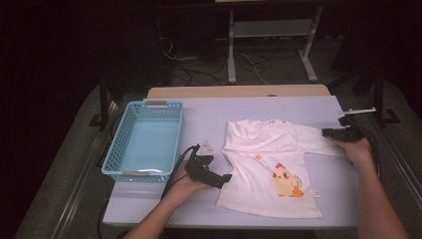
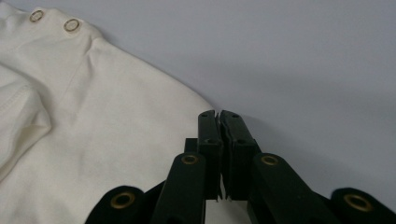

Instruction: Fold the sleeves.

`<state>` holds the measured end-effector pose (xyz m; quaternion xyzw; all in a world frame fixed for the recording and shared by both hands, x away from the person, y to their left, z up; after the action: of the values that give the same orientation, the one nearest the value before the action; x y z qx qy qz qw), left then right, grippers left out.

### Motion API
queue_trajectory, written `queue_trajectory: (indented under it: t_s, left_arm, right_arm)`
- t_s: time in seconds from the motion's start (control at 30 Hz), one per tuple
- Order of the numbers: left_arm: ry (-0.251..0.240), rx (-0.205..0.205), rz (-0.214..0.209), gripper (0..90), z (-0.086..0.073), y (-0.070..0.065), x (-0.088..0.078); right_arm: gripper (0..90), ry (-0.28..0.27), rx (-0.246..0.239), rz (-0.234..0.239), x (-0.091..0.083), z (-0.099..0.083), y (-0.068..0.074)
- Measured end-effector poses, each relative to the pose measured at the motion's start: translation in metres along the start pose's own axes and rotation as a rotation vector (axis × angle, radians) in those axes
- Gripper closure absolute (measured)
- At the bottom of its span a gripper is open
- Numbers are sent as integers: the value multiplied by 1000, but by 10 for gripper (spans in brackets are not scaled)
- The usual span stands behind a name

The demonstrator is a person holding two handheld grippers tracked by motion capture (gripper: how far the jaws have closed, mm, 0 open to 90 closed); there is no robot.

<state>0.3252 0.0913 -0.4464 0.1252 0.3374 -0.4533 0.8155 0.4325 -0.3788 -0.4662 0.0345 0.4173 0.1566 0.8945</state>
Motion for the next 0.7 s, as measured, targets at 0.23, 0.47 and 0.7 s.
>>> queue_trajectory:
  t_s: [0.23, 0.47, 0.7]
  left_arm:
    - [-7, 2, -2, 0, 1, 0, -1]
    - [-7, 6, -7, 0, 1, 0, -1]
    - [-9, 11, -10, 0, 2, -1, -1]
  right_arm:
    - [857, -11, 5, 4, -4, 2, 1]
    - [857, -45, 7, 26, -13, 6, 3]
    - [858, -71, 9, 62, -21, 9, 7]
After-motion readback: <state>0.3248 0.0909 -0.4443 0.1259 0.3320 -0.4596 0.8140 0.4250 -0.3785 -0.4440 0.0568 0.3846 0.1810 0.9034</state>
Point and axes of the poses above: each handheld gripper's, and its own axes: x roughly forward along the jaws, z roughly out of its top, y roughly to its left, the point moved 2 cm from there along x, roughly forward along the jaws, and after that the axes turned 3 degrees about x, right-handed, at the moved point
